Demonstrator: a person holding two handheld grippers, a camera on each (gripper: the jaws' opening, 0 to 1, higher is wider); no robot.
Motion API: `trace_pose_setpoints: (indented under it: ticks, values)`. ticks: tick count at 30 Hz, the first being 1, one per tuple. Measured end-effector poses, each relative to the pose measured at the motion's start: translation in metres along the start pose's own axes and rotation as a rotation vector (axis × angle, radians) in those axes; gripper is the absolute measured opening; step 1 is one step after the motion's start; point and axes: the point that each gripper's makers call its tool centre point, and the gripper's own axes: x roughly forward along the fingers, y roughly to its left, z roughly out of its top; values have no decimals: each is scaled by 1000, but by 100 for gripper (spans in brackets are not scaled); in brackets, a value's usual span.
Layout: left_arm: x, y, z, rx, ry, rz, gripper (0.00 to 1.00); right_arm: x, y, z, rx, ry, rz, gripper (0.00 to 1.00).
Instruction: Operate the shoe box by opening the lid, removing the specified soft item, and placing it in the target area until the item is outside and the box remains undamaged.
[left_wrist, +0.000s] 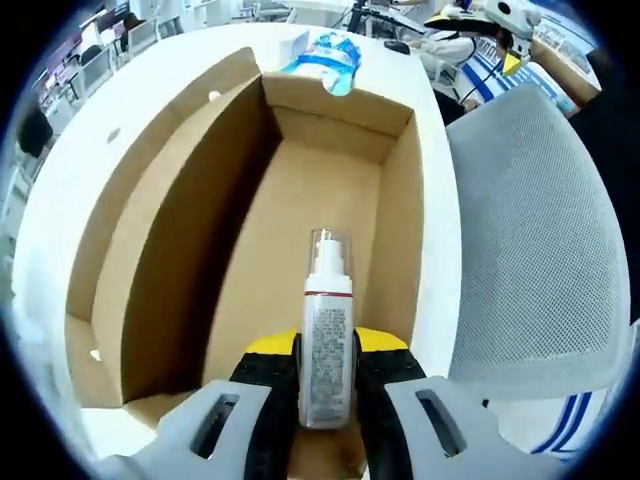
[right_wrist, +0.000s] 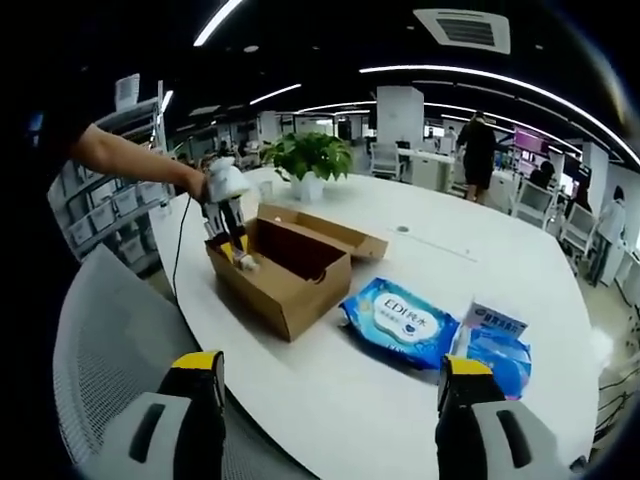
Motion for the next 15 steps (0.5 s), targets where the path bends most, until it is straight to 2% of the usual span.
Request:
trace_pose_setpoints:
  ticks: [6,15]
  values:
    - [-7,-6,10,23,-41,18,17,2,7,6,-22,-15,23,85]
    - [-14,-19,30,56,-100,10,18,4,17,15,-63,-51,50,80]
